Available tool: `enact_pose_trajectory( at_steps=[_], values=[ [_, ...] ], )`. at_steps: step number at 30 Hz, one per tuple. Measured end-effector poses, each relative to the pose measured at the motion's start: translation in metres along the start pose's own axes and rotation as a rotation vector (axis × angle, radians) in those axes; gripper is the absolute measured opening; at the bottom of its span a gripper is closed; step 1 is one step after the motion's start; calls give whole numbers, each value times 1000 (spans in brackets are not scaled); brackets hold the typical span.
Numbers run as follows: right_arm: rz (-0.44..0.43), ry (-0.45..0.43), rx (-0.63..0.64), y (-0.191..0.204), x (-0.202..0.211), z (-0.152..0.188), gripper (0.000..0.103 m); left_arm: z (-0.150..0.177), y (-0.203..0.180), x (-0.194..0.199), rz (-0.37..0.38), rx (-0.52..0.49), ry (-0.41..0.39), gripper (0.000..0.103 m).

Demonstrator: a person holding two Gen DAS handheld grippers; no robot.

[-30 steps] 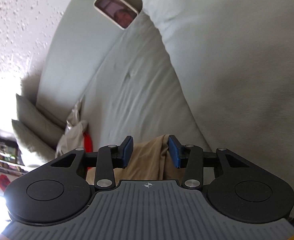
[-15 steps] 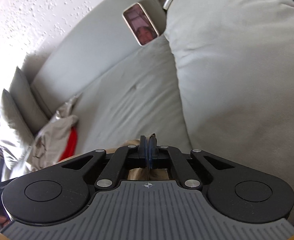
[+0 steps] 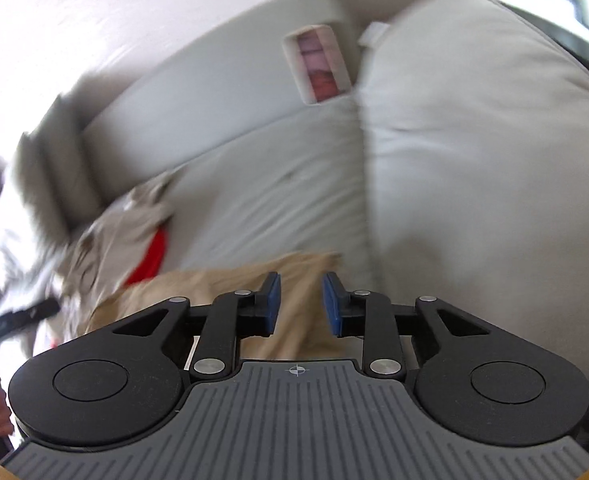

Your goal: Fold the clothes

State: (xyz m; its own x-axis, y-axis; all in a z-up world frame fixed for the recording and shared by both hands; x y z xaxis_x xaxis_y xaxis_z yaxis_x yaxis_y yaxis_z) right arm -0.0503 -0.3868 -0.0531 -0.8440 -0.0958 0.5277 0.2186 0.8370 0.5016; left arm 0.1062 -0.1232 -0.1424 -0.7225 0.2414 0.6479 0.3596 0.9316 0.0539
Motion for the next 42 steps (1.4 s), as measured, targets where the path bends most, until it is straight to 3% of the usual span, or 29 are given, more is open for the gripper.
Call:
enact_pose_trajectory(
  at_steps=[1,4,6,10,15,19,25,29,36,39,42],
  values=[
    [-1,18,69,13,-8,4,43,4,-7,1,-4,-36,-2,20],
    [5,73,243,44,-25,18,53,16,-28,4,-16,-144,-8,11],
    [29,111,283,41,-24,28,53,35,-23,-21,-31,-120,88,8],
    [78,187,362,35,-20,48,51,48,-20,-29,-24,-183,62,9],
    [139,282,461,27,-16,72,52,45,-3,-32,22,-109,111,15],
    [129,288,391,23,10,76,52,49,2,-6,-13,-142,103,15],
    [34,191,342,47,36,65,53,39,-2,36,65,-94,23,15],
    [27,211,394,60,14,72,53,31,-5,65,121,-59,-31,16],
    [24,260,495,82,-28,89,55,74,-37,35,57,-143,101,16],
    [25,279,518,82,-39,96,59,92,-34,18,56,-132,155,16],
    [30,298,523,75,-43,102,59,93,-35,16,48,-151,160,16]
  ],
)
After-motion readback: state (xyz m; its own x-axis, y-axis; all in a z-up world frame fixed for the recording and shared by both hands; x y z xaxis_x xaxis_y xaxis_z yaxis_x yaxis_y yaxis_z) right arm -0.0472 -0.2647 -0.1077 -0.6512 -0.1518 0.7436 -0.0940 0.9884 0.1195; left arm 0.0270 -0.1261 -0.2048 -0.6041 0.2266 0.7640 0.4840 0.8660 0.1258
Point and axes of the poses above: each gripper's, at about its wrist camera, not at the fingertips, and x roughly against the way its jaws point, y to its left, z to its underside, the point moved 7 cm from there along -x, roughly the way its jaws point, and after that the axes turned 15 degrees about -z, right-handed, at the moved point
